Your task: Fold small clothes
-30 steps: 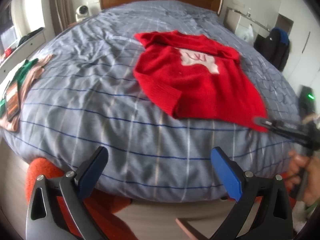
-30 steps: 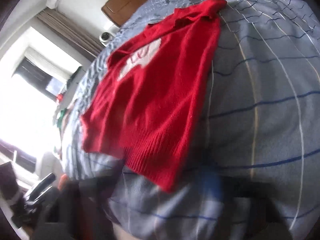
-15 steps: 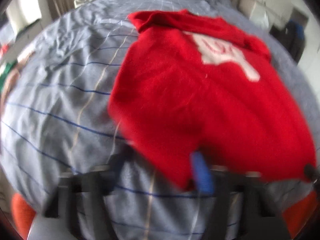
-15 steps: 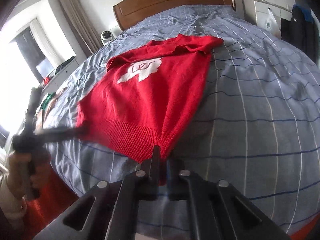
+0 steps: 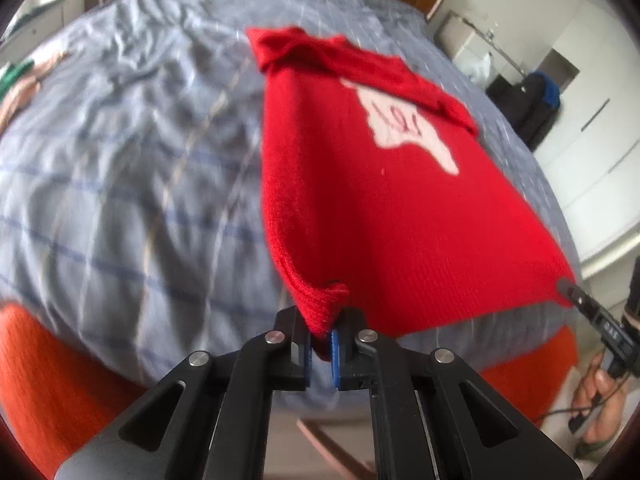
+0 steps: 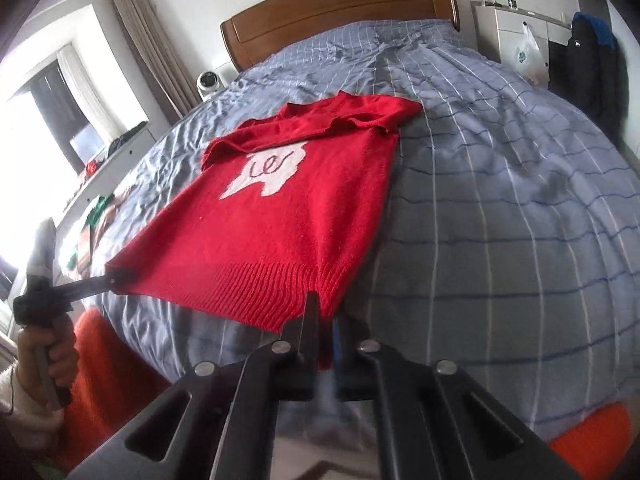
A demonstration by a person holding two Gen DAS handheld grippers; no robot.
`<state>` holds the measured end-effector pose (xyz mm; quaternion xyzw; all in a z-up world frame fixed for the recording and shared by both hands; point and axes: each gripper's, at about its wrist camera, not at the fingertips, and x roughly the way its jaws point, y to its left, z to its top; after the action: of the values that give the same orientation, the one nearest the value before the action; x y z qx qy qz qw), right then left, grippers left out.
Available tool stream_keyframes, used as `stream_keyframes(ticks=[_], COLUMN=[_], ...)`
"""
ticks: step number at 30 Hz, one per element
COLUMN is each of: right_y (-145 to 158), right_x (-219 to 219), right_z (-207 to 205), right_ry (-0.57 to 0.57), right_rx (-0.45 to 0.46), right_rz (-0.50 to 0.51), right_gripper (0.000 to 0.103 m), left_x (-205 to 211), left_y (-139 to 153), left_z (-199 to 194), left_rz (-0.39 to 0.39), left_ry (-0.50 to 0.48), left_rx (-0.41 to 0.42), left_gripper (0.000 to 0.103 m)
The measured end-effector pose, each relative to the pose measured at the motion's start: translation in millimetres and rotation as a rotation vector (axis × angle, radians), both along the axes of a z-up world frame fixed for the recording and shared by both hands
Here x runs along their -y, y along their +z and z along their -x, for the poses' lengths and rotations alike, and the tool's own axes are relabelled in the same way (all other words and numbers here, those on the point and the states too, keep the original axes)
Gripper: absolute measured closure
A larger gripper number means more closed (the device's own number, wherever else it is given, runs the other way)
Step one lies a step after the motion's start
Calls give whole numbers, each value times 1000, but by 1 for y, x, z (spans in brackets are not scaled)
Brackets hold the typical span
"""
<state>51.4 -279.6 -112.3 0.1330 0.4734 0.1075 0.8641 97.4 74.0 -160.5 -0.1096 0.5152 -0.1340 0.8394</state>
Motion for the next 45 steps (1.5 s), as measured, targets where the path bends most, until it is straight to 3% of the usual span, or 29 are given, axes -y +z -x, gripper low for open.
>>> stream_keyframes(ticks=[3,7,11,16,17,19,20,21,22,24,26,30,34,37,40,45], right_y=[-8,-46,-70,-73,-75,-72,-69,-62,-56,-37,-14,24,37,26,5,-31], right_x=[7,12,10,9,11,15,19,25,28,34,35,23,-9,-27,-40,-61], right_z=[11,16,4,5,7,10,13,16,19,21,15,-26,-86,-131,-175,-244], right_ry=[-13,-47,-57,-52,-53,-67,-76,-96,-109,-116,-94,5,147,214,269,359], right_rx=[-37,-135,-209,-244,-255,-284,-292,-293,-281,-236,-176,-63,37,47,62,74], right_rz=[11,-2,-12,14,15,22,20,32,52,116,184,272,352,396,502,601], right_gripper=[98,98,98,97,95,73,65,52,47,47,47,46,38,38,38,38], left_x=[4,2,-4,-19,-20,-21,-21,-20,-17,-9,3,38,64,64,57,49], left_y=[-16,-47,-39,-42,-40,-31,-20,-10,5,26,44,53,26,-4,-18,-20], left_z=[10,10,13,21,22,27,30,31,30,23,11,-25,-33,-21,-9,-12], left_rz=[-5,-23,-62,-175,-198,-256,-281,-294,-306,-314,-286,-232,-279,-292,-325,-346], left_ry=[-14,23,50,118,123,138,150,153,148,129,83,-26,-40,-41,-64,-34], left_rx=[-48,-143,-126,-150,-147,-110,-68,-31,30,112,190,287,326,290,268,280], left_gripper=[97,93,81,82,82,82,74,63,56,34,25,16,16,16,16,16])
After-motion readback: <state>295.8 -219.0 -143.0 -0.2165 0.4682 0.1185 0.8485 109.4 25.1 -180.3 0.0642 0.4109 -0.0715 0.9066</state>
